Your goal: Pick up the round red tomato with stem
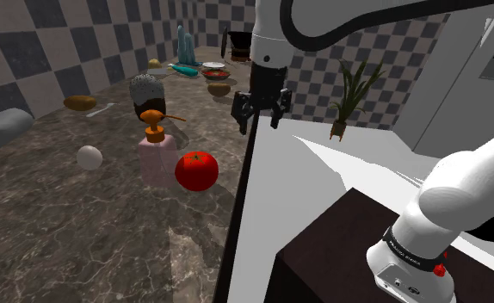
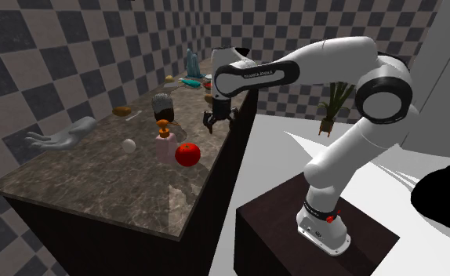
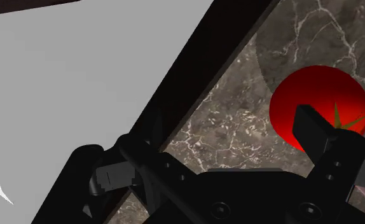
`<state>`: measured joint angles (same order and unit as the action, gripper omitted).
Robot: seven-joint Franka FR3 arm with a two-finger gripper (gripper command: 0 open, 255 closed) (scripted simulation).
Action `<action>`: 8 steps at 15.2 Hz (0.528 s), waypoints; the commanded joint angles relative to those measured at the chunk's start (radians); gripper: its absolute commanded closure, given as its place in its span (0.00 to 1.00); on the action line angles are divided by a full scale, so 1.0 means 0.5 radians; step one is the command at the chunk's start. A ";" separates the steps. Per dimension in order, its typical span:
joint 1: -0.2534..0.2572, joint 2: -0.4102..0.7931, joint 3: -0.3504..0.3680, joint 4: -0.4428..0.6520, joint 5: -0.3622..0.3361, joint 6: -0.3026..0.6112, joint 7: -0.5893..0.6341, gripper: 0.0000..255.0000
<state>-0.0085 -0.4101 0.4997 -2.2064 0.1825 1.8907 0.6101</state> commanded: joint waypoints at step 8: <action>-0.092 0.805 0.451 0.583 -0.585 0.146 0.913 0.00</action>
<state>-0.0556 -0.0681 0.7025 -1.9617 -0.0562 1.9653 1.0012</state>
